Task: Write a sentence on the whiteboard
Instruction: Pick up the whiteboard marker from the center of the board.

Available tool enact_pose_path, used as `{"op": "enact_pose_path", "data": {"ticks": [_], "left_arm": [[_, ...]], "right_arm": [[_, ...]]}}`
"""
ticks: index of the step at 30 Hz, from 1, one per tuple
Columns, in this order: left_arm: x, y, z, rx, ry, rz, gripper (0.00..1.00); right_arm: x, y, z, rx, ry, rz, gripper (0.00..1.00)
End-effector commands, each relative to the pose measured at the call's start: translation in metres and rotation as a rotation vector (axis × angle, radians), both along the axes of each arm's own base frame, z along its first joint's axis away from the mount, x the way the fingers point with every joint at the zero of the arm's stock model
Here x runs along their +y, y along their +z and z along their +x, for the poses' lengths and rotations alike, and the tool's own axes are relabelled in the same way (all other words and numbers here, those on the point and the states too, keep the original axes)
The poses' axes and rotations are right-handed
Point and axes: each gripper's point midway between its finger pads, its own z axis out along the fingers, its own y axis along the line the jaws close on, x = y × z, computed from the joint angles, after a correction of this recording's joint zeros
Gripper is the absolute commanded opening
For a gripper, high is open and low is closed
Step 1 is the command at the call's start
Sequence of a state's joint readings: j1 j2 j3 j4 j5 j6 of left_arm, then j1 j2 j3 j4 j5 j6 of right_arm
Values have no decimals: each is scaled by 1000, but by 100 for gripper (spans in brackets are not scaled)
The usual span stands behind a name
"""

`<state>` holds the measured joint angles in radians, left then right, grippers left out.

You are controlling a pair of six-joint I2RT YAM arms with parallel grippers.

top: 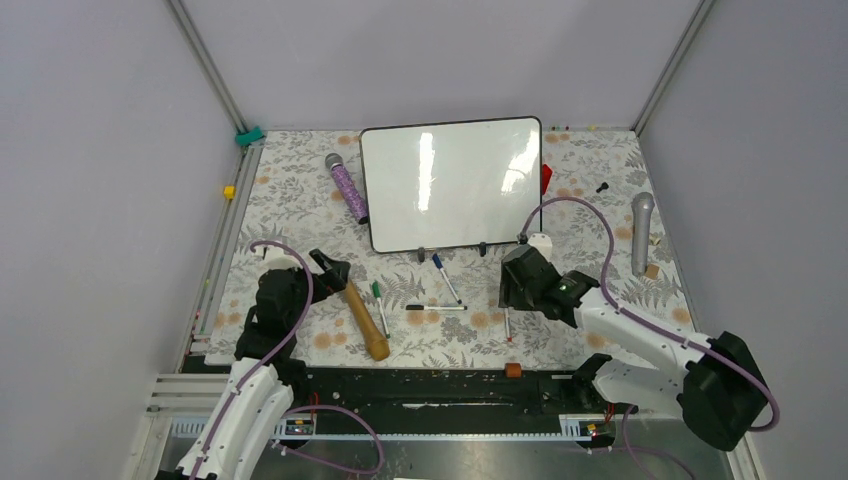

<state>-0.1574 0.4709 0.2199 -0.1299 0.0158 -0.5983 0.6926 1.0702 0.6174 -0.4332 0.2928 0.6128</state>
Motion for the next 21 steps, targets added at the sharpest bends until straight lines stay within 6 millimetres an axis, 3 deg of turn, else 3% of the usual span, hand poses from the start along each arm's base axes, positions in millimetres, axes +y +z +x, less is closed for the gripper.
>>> {"op": "enact_pose_path", "data": {"ticks": [1, 5, 12, 18, 21], "left_arm": [[-6, 16, 5, -72, -39, -6, 99], [-10, 16, 5, -76, -59, -12, 98], [-13, 16, 5, -78, -75, -14, 98], [-27, 23, 4, -120, -160, -34, 96], [-32, 26, 3, -132, -192, -45, 95]], "right_arm": [[7, -11, -6, 23, -28, -12, 62], [12, -17, -13, 56, -12, -10, 59], [19, -45, -28, 159, -6, -20, 50], [22, -52, -27, 200, 13, -71, 27], [24, -49, -27, 195, 35, -68, 4]]}}
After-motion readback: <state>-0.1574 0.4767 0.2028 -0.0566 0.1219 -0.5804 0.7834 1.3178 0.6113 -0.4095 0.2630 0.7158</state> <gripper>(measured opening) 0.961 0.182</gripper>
